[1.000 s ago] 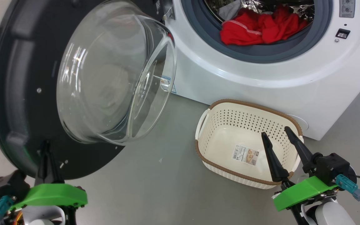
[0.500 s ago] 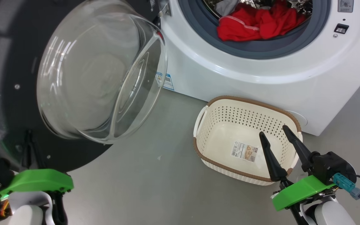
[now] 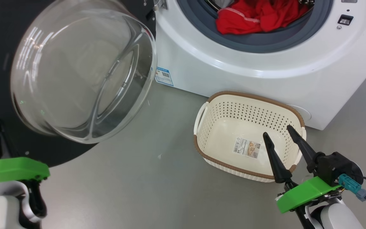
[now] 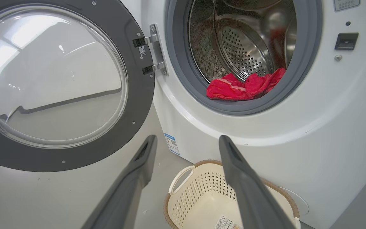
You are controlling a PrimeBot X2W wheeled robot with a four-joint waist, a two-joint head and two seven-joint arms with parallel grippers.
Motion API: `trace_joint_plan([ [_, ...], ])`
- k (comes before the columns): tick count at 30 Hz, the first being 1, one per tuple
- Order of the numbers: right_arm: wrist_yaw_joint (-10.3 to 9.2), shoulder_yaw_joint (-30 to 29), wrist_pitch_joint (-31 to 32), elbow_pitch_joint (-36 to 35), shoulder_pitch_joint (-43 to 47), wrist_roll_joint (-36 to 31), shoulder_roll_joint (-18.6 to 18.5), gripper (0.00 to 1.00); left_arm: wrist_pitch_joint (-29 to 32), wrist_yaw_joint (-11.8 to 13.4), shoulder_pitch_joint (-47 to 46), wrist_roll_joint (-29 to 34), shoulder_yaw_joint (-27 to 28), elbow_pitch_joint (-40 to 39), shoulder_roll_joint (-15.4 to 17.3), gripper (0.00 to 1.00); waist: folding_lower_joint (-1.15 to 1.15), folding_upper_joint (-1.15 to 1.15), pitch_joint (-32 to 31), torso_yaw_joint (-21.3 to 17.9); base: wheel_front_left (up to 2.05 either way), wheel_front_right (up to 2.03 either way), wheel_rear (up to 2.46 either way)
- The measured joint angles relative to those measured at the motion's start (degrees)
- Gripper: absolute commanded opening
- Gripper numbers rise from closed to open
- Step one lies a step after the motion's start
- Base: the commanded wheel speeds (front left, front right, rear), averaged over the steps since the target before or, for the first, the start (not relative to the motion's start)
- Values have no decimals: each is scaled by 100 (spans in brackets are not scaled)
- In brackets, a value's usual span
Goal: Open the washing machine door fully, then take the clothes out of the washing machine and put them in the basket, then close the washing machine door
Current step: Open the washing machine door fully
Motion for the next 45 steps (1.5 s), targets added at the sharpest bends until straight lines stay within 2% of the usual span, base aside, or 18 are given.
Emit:
trace_joint_plan([
  [11,0,12,86,-108,-24,-107,-1,100,-25,-303,-397,110,805,523,29,0,0,0,189,-147,0,0,0],
  [23,0,35,109,-136,-73,-109,-3,100,-42,-515,-666,677,1169,1033,54,0,0,0,283,-314,0,0,0],
  [34,0,54,69,-69,-98,-97,-3,100,-41,-657,-665,1012,1585,1016,-38,0,0,0,213,-419,0,0,0],
  [35,0,55,47,-49,-98,-88,-3,100,-41,-702,-660,1026,1614,965,-47,26,0,0,194,-428,0,0,0],
  [36,0,56,40,-31,-98,-73,-3,100,-41,-705,-649,1037,1638,891,-56,46,0,0,174,-439,0,0,0],
  [37,0,56,15,-14,-98,-46,-3,100,-41,-708,-639,1071,1657,809,-69,46,0,0,156,-451,0,0,0],
  [38,0,59,-10,2,-98,-34,-3,100,-41,-706,-618,1124,1673,689,-83,93,0,0,133,-463,0,0,0],
  [39,0,66,-25,24,-98,-15,-3,100,-41,-706,-592,1172,1683,559,-92,100,0,0,109,-478,0,0,0],
  [45,0,80,-166,129,-97,85,-1,100,-42,-756,-359,1294,1773,-176,-118,100,0,0,-2,-603,0,0,0],
])
